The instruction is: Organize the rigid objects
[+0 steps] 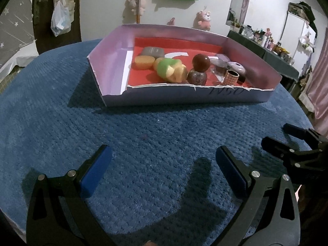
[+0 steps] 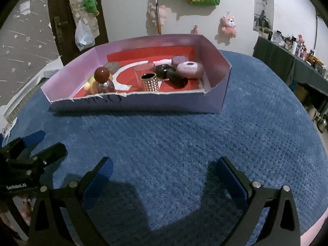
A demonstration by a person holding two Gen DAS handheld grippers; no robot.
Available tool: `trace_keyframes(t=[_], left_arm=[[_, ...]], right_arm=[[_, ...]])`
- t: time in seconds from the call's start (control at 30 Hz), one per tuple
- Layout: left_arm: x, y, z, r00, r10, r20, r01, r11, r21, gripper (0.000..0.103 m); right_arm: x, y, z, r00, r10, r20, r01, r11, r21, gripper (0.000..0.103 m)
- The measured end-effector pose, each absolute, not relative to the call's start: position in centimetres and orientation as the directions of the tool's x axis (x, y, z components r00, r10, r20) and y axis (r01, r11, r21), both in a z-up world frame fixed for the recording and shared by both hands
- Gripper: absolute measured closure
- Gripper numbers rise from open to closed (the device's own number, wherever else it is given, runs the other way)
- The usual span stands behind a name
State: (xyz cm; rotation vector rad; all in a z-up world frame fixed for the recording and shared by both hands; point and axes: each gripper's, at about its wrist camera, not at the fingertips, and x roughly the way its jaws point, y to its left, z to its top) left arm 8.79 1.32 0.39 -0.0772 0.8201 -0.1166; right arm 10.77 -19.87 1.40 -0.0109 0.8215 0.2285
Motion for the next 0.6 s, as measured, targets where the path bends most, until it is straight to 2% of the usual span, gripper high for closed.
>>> trace_keyframes(t=[0.17, 0.6], left_arm=[[9.0, 0.9, 0.4, 0.667, -0.106, -0.738, 0.069, 0.994, -0.08, 0.0], [9.2, 0.2, 0.2, 0.647, -0.07, -0.759, 0.092, 0.996, -0.014, 0.0]], right_arm=[[10.7, -19.3, 1.0, 0.671, 0.146, -0.727, -0.199, 0.98, 0.013, 0.0], [10.4, -19.1, 0.8, 0.686, 0.143, -0.713, -0.196, 0.981, 0.007, 0.0]])
